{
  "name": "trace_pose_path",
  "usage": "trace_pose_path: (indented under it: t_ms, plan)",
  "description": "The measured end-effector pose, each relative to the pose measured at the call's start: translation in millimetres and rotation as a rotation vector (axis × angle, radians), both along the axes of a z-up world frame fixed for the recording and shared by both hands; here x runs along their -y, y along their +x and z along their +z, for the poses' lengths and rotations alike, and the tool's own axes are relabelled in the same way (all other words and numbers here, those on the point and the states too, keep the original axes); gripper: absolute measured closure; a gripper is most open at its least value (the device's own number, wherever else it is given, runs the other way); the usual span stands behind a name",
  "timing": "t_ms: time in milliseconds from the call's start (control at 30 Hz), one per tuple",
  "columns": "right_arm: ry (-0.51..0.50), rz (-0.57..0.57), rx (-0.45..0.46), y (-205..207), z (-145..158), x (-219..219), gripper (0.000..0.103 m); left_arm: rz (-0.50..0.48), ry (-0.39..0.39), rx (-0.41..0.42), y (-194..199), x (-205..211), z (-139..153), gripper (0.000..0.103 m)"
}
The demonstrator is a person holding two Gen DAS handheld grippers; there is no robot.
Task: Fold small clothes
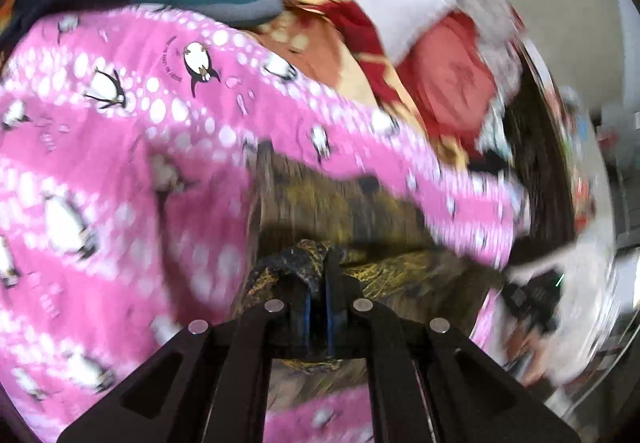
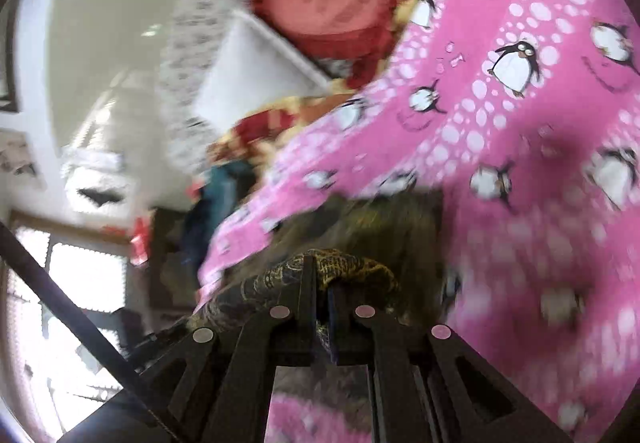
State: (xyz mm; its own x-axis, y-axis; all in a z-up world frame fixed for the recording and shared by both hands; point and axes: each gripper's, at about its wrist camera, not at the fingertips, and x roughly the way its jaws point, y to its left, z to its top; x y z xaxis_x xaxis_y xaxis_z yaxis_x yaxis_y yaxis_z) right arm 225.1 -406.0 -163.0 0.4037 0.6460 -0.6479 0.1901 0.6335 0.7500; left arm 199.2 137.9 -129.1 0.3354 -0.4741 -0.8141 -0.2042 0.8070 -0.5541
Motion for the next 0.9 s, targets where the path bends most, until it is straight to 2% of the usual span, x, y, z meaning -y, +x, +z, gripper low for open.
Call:
trace_pose_path:
  t_ms: [67,200,267,333,367,400,433,500,567,667,767,867,900]
  plan:
    - [-0.003,-0.034,-0.047,12.1,-14.3,2.0,0.098,0.041,0.007,-0.019,17.6,1.1,-10.6,0.098]
    - [0.015,-0.054,-0.046,17.3,-18.2,15.1,0.098,0.001,0.034,-0.003,29.3,8.0,-6.5,0.098]
    - [0.021,-0.078,-0.051,20.8,-19.9,20.5,0.098,0.029,0.029,-0.020,36.1,-1.5,-7.4,0.092]
    - [0.020,-0.075,-0.091,22.2,-22.6,22.9,0.089,0.052,0.040,-0.042,36.5,-9.2,-9.3,0.072]
    - [0.026,-0.079,-0.098,22.4,-20.8,23.9,0.076,0.067,0.071,-0.056,35.1,-13.8,-9.5,0.064]
    - [0.017,-0.088,-0.080,20.9,-15.2,25.7,0.058,0.085,0.102,-0.056,33.1,-18.8,-8.0,0.054]
    - [-0.005,-0.098,-0.043,16.1,-3.4,29.0,0.051,0.101,0.117,-0.048,31.7,-23.2,-5.2,0.053]
    - [-0.026,-0.103,0.003,9.7,14.0,33.8,0.048,0.119,0.117,-0.021,24.4,-31.5,5.6,0.051]
    - [-0.028,-0.045,0.057,3.5,33.7,29.8,0.048,0.100,0.124,0.009,19.8,-29.2,16.0,0.049]
    - [-0.119,0.147,0.073,2.1,45.5,-10.0,0.048,0.032,0.151,0.052,15.6,-9.8,27.6,0.046]
    - [-0.204,0.309,0.075,7.0,36.2,-59.4,0.048,-0.049,0.149,0.064,15.1,19.8,24.9,0.043]
    - [-0.212,0.352,0.046,18.2,11.0,-90.7,0.048,-0.078,0.226,0.009,28.0,42.0,2.8,0.042]
    - [-0.223,0.348,0.023,22.3,-0.2,-96.3,0.048,-0.074,0.228,-0.014,32.7,43.1,-5.1,0.042]
